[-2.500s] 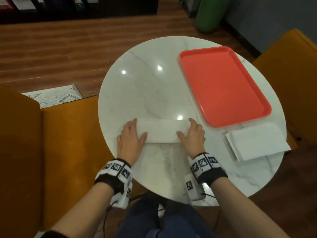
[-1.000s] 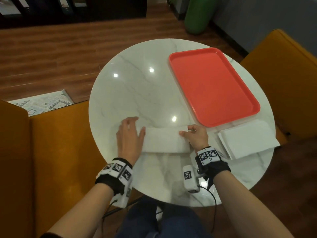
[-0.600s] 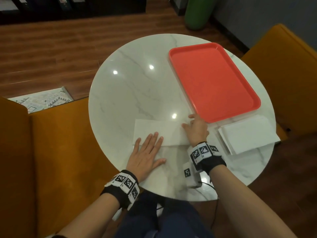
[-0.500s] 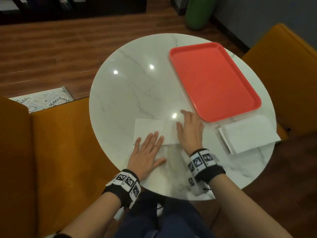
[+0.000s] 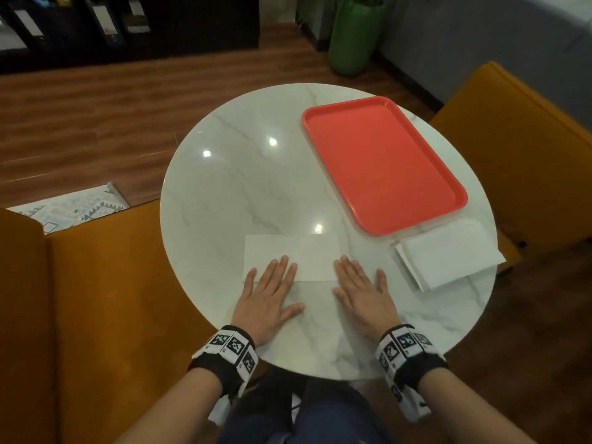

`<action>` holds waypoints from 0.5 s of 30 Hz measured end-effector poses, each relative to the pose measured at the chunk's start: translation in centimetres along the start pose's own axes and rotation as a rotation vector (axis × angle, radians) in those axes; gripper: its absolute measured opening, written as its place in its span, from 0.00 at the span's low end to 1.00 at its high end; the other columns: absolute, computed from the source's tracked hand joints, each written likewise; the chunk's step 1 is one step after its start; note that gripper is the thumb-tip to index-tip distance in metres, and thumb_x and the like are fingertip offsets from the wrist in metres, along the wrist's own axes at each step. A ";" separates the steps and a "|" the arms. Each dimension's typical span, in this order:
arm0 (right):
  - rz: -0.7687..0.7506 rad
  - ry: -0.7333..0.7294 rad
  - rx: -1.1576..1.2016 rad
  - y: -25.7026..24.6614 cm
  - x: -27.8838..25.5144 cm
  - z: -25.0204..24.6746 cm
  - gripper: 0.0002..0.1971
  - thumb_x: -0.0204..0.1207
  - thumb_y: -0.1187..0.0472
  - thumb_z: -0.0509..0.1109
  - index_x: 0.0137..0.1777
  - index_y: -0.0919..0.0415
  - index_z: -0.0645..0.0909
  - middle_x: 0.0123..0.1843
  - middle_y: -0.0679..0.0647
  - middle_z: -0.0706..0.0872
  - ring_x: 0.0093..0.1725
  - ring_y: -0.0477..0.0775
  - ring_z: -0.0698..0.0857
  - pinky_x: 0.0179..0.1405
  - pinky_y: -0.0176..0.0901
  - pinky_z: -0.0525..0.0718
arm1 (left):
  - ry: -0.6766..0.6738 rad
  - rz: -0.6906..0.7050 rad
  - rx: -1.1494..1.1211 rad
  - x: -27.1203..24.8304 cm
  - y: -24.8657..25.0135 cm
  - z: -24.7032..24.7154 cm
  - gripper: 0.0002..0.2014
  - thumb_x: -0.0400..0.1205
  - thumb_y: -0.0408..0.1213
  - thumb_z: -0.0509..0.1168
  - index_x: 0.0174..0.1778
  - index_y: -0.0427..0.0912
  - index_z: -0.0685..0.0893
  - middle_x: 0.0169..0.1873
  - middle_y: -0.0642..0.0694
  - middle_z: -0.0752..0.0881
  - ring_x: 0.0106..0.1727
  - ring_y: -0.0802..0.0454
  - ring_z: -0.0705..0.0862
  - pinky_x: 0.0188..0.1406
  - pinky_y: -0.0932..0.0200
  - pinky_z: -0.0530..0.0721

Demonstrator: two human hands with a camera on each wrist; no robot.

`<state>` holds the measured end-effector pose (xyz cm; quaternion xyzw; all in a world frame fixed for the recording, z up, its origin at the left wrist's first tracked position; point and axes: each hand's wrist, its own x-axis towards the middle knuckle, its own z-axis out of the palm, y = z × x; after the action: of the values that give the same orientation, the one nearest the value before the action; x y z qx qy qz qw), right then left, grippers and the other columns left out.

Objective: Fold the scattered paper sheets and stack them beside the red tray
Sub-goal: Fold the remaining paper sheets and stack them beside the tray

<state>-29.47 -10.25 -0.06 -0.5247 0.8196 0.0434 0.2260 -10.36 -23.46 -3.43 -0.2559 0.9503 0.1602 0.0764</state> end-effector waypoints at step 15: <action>-0.083 0.340 0.084 -0.6 1.7 -1.9 0.10 0.77 0.57 0.67 0.55 0.56 0.81 0.61 0.51 0.83 0.64 0.55 0.80 0.77 0.60 0.57 | 0.053 -0.063 0.053 1.4 1.1 -2.7 0.30 0.77 0.61 0.52 0.70 0.50 0.78 0.65 0.43 0.82 0.58 0.43 0.83 0.47 0.43 0.82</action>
<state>-30.15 -12.56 1.01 -0.5477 0.8249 -0.0898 0.1073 -12.33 -24.16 -0.92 -0.2878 0.9473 0.1259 0.0631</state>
